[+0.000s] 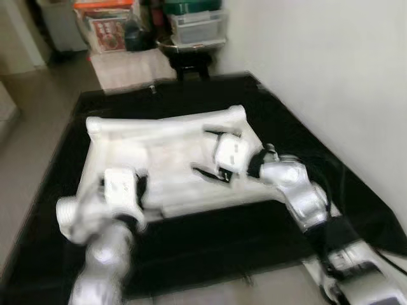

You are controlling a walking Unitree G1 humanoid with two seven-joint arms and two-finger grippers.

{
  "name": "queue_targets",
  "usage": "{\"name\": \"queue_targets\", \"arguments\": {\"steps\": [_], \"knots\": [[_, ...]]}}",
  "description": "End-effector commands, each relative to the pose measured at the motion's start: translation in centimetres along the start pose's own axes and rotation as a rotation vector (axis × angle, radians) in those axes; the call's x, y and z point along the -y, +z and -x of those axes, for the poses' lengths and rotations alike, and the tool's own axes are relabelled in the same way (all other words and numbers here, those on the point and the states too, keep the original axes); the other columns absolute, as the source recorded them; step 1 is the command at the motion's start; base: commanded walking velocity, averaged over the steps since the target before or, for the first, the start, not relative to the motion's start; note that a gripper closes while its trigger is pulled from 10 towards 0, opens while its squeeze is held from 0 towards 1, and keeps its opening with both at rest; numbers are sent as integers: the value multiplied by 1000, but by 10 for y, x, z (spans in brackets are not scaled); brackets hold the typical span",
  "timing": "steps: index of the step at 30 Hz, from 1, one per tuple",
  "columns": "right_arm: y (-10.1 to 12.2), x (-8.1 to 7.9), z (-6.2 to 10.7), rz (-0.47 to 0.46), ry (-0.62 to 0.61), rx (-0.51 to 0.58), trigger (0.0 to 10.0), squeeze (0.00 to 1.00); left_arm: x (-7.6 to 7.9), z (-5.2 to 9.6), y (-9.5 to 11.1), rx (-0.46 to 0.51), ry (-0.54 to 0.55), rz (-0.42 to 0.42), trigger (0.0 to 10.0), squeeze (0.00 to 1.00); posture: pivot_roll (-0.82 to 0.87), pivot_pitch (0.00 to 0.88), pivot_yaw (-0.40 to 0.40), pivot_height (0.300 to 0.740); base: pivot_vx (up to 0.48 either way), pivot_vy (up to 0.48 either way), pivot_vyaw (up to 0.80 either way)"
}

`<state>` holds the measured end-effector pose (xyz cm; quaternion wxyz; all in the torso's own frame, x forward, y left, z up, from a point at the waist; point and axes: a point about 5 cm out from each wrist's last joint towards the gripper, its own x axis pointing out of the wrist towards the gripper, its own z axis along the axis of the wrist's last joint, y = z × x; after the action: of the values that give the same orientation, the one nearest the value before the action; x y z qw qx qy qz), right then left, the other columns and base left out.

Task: Building children table

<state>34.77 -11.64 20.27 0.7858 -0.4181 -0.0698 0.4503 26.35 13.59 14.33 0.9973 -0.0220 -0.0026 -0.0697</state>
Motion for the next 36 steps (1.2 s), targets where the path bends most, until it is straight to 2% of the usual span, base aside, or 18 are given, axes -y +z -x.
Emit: {"name": "queue_targets", "arguments": {"steps": [1, 3, 4, 7, 9, 12, 13, 16, 18, 19, 22, 23, 27, 36], "knots": [[11, 0, -8, 34, 50, 18, 10000, 0, -5, 4, -9, -63, -1, -31, 10000, 0, -76, 0, 15, 740, 0, 0, 800], [9, 2, -7, 41, 72, -9, 10000, 0, -2, 5, -11, -83, -27, -35, 10000, 0, -77, 3, 14, 740, 0, 0, 800], [8, 5, -6, 94, 90, -46, 10000, 0, 1, 6, -12, -101, -52, -42, 10000, 0, -75, 6, 14, 740, 0, 0, 800], [1, 13, 0, 142, 154, -172, 10000, 0, 11, 11, -16, -157, -133, -62, 10000, 0, -70, 15, 9, 740, 0, 0, 0], [0, 25, 4, 134, 157, -233, 10000, 0, 18, 16, -19, -185, -182, -69, 10000, 0, -70, 20, 8, 740, 0, 0, 0], [-1, 32, 9, 181, 186, -295, 10000, 0, 21, 19, -19, -196, -190, -51, 10000, 0, -72, 25, 6, 740, 0, 0, 0], [-2, 31, 12, 188, 251, -318, 10000, 0, 22, 19, -19, -196, -198, -36, 10000, 0, -71, 26, 3, 740, 0, 0, 0], [-4, 32, 15, 161, 313, -353, 10000, 0, 25, 20, -19, -195, -232, -25, 10000, 0, -70, 29, -1, 740, 0, 0, 0], [-17, 40, 16, 91, 323, -521, 10000, 0, 28, 22, -18, -197, -260, -29, 10000, 0, -71, 33, -5, 740, 0, 0, 0], [-17, 40, 16, 91, 323, -521, 10000, 0, 28, 22, -18, -197, -260, -29, 10000, 0, -71, 33, -5, 740, 0, 0, 0], [-29, 43, 26, 97, 399, -653, 10000, 0, 30, 25, -18, -199, -256, -24, 10000, 0, -73, 37, -10, 740, 0, 0, 0], [-32, 45, 28, 83, 395, -697, 10000, 0, 30, 26, -18, -199, -252, -19, 10000, 0, -74, 38, -11, 740, 0, 0, 0], [-43, 57, 29, 144, 304, -834, 10000, 0, 32, 29, -18, -201, -256, 0, 10000, 0, -81, 42, -14, 740, 0, 0, 0], [-45, 61, 19, 127, 252, -913, 10000, 0, 33, 33, -17, -210, -261, 13, 10000, 0, -76, 71, -6, 740, 0, 0, 0]]}}
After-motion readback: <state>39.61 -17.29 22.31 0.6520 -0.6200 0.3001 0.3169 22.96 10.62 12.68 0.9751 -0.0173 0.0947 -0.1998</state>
